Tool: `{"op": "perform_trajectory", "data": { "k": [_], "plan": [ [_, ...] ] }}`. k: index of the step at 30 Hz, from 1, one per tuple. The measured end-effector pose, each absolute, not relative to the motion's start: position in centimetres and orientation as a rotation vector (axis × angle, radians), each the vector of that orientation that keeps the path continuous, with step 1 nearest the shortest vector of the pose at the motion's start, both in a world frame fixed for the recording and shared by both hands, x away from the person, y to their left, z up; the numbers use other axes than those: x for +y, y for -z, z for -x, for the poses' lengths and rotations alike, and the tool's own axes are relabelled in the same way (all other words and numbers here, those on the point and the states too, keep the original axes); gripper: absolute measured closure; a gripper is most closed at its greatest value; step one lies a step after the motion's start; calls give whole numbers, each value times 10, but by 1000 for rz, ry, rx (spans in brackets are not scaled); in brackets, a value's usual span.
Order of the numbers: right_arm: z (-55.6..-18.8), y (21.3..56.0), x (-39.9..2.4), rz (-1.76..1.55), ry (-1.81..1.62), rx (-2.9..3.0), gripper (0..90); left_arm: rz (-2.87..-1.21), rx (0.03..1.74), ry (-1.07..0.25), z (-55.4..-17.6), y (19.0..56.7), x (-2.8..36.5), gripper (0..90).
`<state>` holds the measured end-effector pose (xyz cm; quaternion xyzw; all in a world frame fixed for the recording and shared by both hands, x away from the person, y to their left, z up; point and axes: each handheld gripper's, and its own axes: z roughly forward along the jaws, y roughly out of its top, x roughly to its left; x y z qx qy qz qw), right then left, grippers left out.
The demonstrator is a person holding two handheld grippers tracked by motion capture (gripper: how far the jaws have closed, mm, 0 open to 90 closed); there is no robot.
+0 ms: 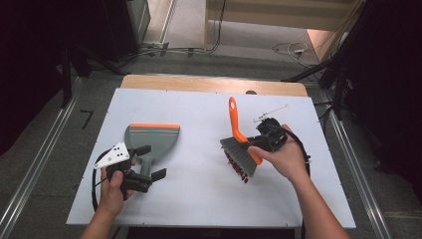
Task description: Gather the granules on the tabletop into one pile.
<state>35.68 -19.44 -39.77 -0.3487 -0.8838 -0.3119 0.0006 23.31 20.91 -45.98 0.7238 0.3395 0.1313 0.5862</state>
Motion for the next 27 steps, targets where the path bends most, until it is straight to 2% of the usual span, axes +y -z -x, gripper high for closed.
{"op": "perform_trajectory", "data": {
  "k": [5, 13, 19, 27],
  "plan": [
    [-341, 389, -207, 807, 922, -2958, 683, -1685, 793, -307, -233, 460, 210, 0],
    [-319, 399, -217, 380, 796, -3130, 683, -1691, 792, -300, -235, 461, 207, 0],
    [-300, 405, -215, 281, 760, -3102, 683, -1688, 796, -301, -234, 461, 207, 0],
    [-304, 430, -193, 169, 602, -3125, 685, -1693, 792, -300, -234, 461, 206, 0]
  ]
}}
